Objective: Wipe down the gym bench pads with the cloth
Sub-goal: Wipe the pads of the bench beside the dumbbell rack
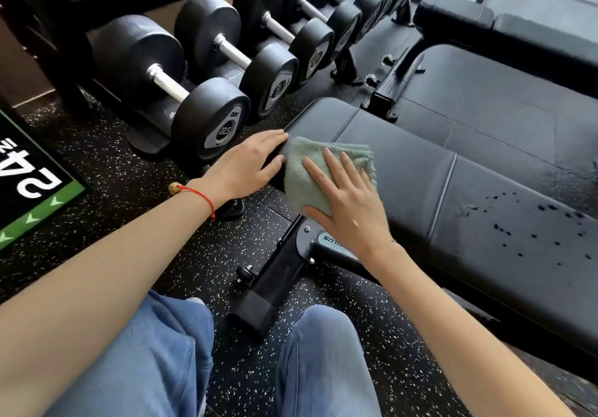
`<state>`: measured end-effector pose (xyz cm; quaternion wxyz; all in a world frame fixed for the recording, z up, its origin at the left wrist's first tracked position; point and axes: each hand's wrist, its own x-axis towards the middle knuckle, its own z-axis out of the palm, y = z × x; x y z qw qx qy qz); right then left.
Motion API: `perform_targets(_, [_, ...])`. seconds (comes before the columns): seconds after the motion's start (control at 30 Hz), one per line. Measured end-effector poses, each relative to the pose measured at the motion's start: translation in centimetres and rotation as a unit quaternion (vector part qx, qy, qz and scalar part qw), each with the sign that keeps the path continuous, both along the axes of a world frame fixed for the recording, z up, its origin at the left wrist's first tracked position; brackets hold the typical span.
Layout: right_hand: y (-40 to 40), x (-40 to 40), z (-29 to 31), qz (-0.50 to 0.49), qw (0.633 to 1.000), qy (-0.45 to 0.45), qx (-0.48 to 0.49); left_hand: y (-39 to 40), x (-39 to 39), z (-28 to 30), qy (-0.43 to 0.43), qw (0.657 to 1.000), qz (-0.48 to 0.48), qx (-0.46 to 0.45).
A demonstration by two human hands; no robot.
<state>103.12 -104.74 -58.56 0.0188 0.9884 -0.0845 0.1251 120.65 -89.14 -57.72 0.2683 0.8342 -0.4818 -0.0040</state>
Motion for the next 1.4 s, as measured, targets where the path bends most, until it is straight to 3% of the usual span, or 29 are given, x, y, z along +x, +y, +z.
perform_targets(0.17, [-2.9,-9.0,0.2,-0.043,0.999,-0.018,-0.020,-0.2,-0.4,0.1,-0.018,1.000,0.011,-0.004])
perform_targets(0.4, [-0.3,0.7,1.0,-0.047,0.997,0.048,0.028,-0.2,-0.6,0.0,-0.045,0.999,0.011,0.007])
perform_targets(0.53, [-1.6,-5.4,0.0,-0.023,1.000,0.006,0.000,-0.7,-1.2,0.2,-0.065,0.998,-0.005,0.000])
perform_targets(0.67, [-4.2,-9.2,0.9,-0.086,0.996,0.014,0.037,-1.4,-2.0,0.4,-0.109,0.993,-0.048,0.019])
perform_targets(0.8, [-5.4,-2.2,2.5,-0.170,0.976,0.056,0.122,-1.6,-2.2,0.3,-0.102,0.992,-0.062,0.032])
perform_targets(0.9, [-4.2,3.1,2.7,-0.153,0.975,0.084,0.139,-1.5,-2.3,0.1,-0.090,0.994,-0.058,0.026])
perform_targets(1.03, [-3.4,-2.6,1.9,-0.064,0.988,0.042,0.132,-1.6,-2.0,-0.1,-0.080,0.995,-0.059,0.008])
perform_targets(1.17, [-8.1,-6.1,2.7,-0.126,0.978,0.058,0.154,-1.7,-1.8,0.0,-0.079,0.995,-0.053,-0.009])
perform_targets(1.27, [-10.9,-0.4,3.0,-0.189,0.970,0.069,0.139,-1.9,-1.8,0.0,-0.077,0.995,-0.064,-0.004])
perform_targets(1.4, [-8.0,7.3,2.5,-0.133,0.979,0.086,0.130,-2.2,-1.6,0.0,-0.056,0.997,-0.055,0.004])
